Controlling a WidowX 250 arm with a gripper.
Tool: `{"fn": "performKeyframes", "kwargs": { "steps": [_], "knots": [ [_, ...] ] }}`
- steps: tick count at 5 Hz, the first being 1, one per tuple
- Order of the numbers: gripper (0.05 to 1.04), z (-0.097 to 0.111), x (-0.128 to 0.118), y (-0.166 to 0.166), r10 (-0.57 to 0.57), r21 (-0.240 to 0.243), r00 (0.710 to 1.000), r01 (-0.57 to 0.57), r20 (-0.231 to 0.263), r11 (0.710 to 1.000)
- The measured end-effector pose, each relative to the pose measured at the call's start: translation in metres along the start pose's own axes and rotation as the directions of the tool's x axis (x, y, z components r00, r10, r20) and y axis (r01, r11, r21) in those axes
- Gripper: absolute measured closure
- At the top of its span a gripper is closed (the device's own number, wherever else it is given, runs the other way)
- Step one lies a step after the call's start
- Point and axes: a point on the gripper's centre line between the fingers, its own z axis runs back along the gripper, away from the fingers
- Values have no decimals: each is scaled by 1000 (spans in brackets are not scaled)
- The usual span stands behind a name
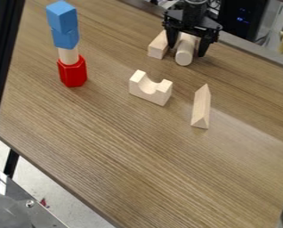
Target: Stand the cylinder
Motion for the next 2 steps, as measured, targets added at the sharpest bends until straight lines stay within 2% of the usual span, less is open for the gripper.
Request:
{"fn": "performKeyframes", "kwargs": {
  "steps": [1,2],
  "knots": [
    [115,0,1,-2,5,-19,1000,-5,5,1000],
    [388,-5,-3,-3,26,-40,1000,-26,2,999]
  ]
}}
